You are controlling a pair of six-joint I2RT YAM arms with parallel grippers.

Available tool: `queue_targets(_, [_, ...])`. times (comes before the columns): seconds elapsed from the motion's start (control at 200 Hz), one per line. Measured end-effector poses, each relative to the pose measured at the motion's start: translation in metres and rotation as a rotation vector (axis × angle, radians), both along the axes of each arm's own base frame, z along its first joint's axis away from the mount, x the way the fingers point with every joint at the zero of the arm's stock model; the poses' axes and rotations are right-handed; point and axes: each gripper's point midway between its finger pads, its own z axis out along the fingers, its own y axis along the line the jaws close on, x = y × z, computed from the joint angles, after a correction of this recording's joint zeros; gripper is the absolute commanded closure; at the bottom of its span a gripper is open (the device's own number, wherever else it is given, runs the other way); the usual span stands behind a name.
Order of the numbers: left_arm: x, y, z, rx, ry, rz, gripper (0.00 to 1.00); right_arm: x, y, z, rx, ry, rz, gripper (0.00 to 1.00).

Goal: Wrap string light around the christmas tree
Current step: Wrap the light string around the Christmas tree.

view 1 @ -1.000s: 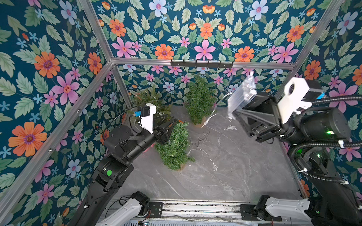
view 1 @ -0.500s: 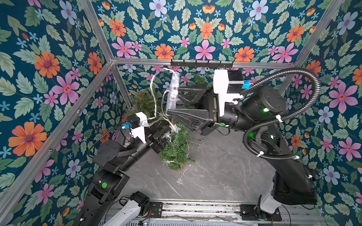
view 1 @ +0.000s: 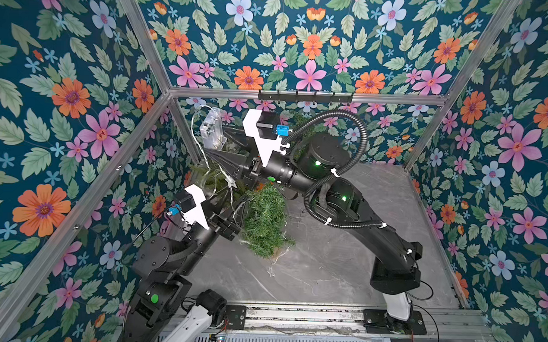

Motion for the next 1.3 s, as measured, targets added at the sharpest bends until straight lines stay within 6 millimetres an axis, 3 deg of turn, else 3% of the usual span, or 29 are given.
queue_targets(0.18, [0.021,0.022,0.001,-0.073,0.052,0.151,0.40,0.035,0.002,-0.006,0.008,-0.041,-0.171,0.78])
queue_targets(0.265, [0.036,0.029,0.000,-0.095,0.088,0.227,0.48,0.056,-0.007,-0.006,0.013,-0.032,-0.237,0.78])
queue_targets(0.505, [0.072,0.046,0.003,-0.134,0.163,0.419,0.54,0.103,-0.032,-0.010,0.018,0.010,-0.355,0.78])
queue_targets(0.745, [0.097,0.046,0.008,-0.124,0.194,0.507,0.59,0.124,-0.049,-0.013,0.009,0.029,-0.413,0.78])
queue_targets(0.98, [0.105,0.057,0.010,-0.119,0.211,0.600,0.48,0.153,-0.068,-0.021,-0.007,0.073,-0.468,0.79])
queue_targets(1.125, [0.101,0.053,0.015,-0.101,0.206,0.563,0.41,0.161,-0.059,-0.038,-0.051,0.092,-0.448,0.79])
queue_targets(1.3, [0.101,0.031,0.008,-0.035,0.229,0.449,0.32,0.171,-0.046,-0.057,-0.079,0.124,-0.385,0.79])
